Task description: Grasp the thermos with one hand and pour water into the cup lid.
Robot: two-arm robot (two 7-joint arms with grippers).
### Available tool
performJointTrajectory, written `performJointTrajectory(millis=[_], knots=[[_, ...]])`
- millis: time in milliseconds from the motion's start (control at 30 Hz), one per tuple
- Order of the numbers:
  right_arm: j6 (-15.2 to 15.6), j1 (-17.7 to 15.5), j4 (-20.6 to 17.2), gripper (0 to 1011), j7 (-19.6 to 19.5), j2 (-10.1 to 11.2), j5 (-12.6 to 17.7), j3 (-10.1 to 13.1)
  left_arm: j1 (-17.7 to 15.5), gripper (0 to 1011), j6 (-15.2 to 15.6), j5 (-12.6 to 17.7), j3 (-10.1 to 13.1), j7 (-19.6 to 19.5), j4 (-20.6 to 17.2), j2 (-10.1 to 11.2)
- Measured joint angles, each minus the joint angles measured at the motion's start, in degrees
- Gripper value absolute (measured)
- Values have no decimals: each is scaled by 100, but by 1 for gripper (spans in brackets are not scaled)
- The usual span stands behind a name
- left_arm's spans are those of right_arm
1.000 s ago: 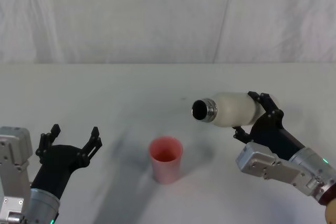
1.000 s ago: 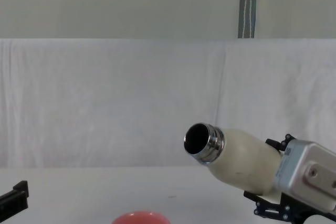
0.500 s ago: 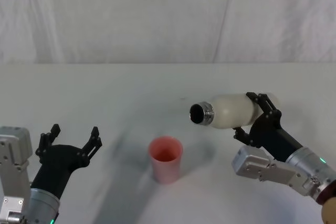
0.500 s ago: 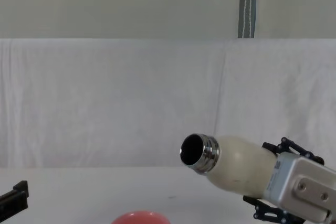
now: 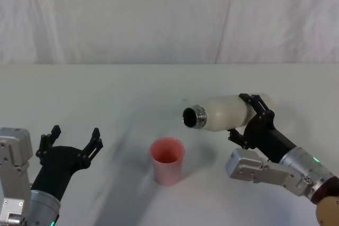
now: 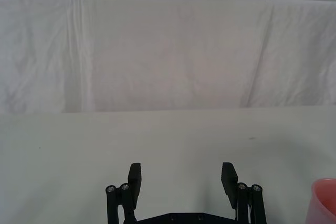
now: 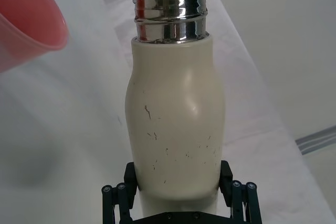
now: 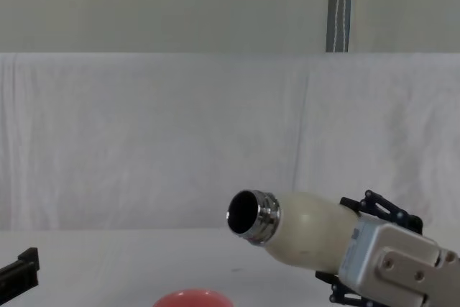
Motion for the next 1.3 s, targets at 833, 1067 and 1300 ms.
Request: performJointTrajectory(millis=[833, 1067, 1300], knots=[[-58, 310, 243, 956, -121, -56, -248, -302, 0, 1001, 0, 0, 0, 0, 0, 0], [-58, 385, 297, 956, -173, -80, -317, -366, 0, 1001, 0, 0, 0, 0, 0, 0], [-40, 430, 319, 956, -235, -77, -393, -416, 0, 1001, 0, 0, 0, 0, 0, 0]])
